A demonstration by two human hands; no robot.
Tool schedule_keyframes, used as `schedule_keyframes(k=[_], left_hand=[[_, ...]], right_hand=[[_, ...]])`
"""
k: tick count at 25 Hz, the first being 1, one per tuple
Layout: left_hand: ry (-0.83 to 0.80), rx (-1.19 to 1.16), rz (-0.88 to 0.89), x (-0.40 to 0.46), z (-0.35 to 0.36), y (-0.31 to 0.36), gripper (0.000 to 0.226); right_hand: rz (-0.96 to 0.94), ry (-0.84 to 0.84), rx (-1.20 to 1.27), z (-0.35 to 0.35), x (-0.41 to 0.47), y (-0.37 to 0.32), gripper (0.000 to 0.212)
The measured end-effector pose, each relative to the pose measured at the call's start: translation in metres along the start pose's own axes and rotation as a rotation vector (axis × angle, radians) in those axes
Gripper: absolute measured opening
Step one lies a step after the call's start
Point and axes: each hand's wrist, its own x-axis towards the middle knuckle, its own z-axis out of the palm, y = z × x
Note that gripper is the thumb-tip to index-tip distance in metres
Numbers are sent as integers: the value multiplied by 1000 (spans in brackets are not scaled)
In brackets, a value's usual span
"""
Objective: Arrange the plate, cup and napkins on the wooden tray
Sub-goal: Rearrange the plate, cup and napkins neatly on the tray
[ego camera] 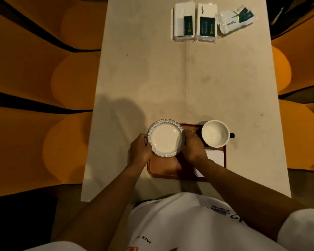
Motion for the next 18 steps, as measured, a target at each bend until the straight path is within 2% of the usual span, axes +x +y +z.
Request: schedule_keyframes(k=[8,14,18], left_hand=[[-39,32,-2,-7,-2,-13,26],[-53,35,10,-27,-2,-28,24],[-78,36,-5,-38,-2,-43,24]], right_hand=[[29,-10,26,6,-15,4,26],[53,-44,20,12,-37,13,25],[65,-77,-18,17,-52,20,32]])
